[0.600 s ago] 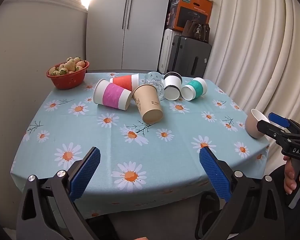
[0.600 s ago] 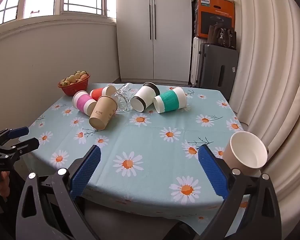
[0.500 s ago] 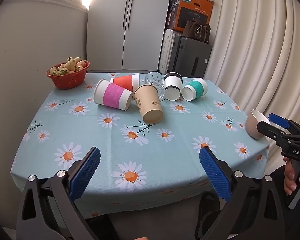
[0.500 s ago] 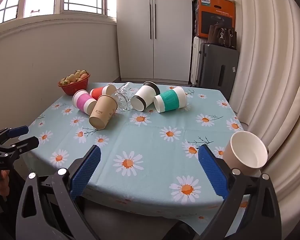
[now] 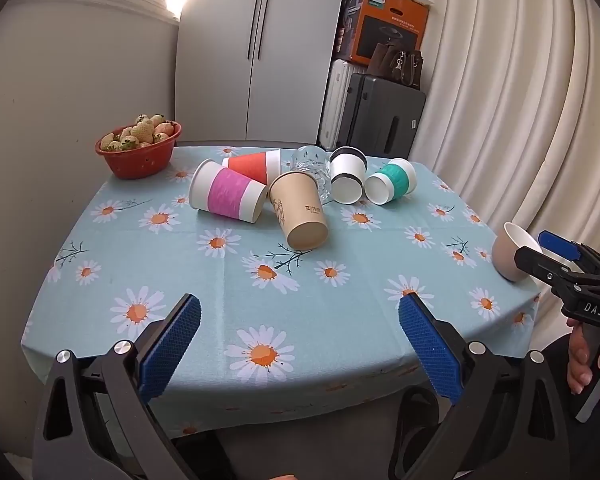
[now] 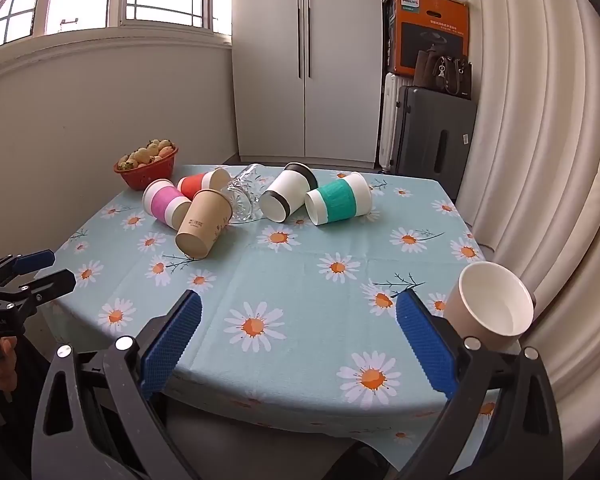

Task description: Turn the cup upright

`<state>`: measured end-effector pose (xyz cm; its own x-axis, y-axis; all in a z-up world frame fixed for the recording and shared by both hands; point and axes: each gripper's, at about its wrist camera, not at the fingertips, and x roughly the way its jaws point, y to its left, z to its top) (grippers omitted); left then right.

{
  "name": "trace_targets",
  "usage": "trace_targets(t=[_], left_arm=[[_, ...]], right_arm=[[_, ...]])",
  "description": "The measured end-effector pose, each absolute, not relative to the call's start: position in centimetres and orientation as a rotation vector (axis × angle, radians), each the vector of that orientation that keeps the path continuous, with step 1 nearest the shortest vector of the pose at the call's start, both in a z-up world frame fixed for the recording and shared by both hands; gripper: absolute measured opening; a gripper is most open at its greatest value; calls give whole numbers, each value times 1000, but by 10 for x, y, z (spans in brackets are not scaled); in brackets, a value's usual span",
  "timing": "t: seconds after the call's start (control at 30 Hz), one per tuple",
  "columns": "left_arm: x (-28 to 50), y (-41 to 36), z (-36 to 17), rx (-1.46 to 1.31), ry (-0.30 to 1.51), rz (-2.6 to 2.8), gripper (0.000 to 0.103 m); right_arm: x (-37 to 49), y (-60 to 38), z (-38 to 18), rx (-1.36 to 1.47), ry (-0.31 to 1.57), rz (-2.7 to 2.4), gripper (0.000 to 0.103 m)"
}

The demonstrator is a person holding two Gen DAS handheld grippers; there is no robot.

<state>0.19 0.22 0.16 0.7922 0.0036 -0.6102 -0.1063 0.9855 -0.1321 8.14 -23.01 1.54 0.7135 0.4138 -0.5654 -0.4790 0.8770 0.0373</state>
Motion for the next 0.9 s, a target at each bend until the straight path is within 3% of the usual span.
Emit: trace_targets(t=[0.9], left_arm=[[2,1,-1,-163,659,56,97]], right_arm=[[81,-231,16,-118,608,488,97]])
